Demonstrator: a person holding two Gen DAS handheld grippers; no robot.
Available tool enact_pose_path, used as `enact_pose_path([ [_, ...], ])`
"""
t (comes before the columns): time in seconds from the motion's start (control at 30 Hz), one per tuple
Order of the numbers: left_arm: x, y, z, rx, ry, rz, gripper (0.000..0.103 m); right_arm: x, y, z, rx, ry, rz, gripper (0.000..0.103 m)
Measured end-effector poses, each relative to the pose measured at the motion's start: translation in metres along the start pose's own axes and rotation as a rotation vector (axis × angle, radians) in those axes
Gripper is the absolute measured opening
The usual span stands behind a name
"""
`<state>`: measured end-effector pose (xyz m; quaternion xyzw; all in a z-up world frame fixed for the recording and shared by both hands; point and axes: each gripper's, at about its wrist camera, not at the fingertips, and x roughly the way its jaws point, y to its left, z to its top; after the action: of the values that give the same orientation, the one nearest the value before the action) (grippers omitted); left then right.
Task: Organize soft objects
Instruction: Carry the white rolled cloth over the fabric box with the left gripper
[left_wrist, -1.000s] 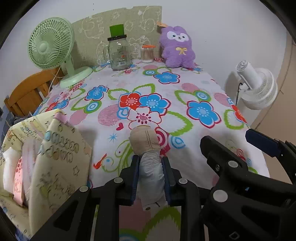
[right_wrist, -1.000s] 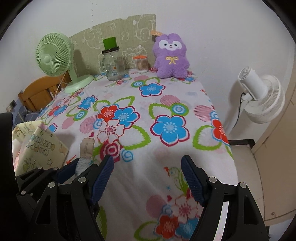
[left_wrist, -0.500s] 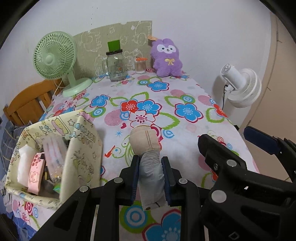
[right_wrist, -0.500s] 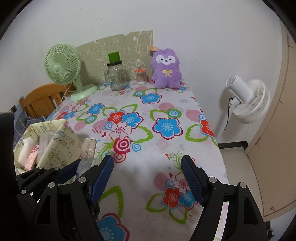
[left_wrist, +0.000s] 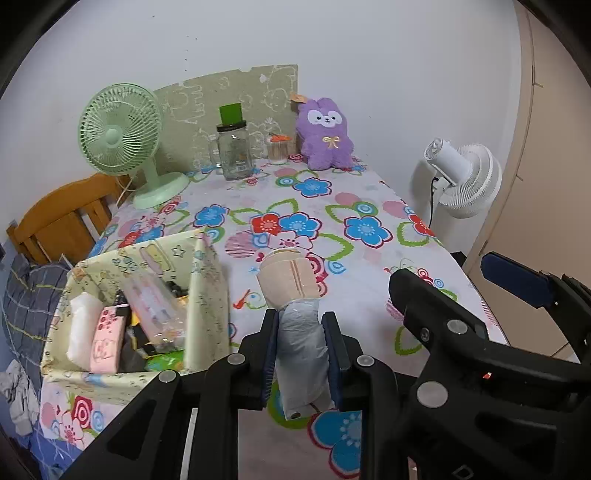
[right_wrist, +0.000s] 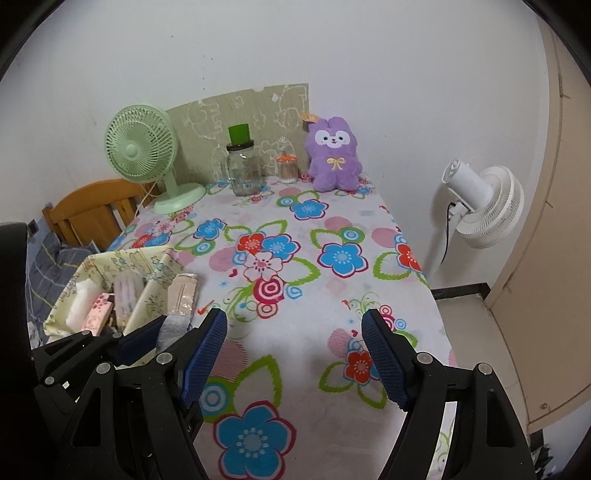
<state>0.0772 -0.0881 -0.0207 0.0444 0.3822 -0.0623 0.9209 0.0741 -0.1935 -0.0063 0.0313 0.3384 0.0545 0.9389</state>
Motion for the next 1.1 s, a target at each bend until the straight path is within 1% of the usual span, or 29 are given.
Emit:
enact_pose_path([
  [0.23, -0.017, 0.021, 0.002, 0.0, -0.029, 0.003, 0.022, -0.008, 0.022, 0.007, -0.005, -0.01, 0.017, 0.082],
  [0.43, -0.021, 0.041, 0.005, -0.002, -0.033, 0.016, 0.022, -0.008, 0.043, 0.013, -0.007, -0.029, 0.031, 0.089],
  [0.6, -0.02, 0.06, 0.008, -0.012, -0.038, 0.027, 0.023, 0.0, 0.061, 0.018, -0.017, -0.023, 0.05, 0.09],
  [0.87, -0.006, 0.092, 0.013, -0.047, -0.034, 0.046, 0.023, 0.021, 0.087, 0.028, -0.041, -0.004, 0.056, 0.09],
  [1.03, 0.003, 0.112, 0.014, -0.069, -0.026, 0.07, 0.023, 0.036, 0.104, 0.032, -0.06, 0.007, 0.084, 0.09],
  [1.1, 0.008, 0.12, 0.014, -0.082, -0.019, 0.08, 0.025, 0.043, 0.111, 0.033, -0.068, 0.011, 0.099, 0.09],
])
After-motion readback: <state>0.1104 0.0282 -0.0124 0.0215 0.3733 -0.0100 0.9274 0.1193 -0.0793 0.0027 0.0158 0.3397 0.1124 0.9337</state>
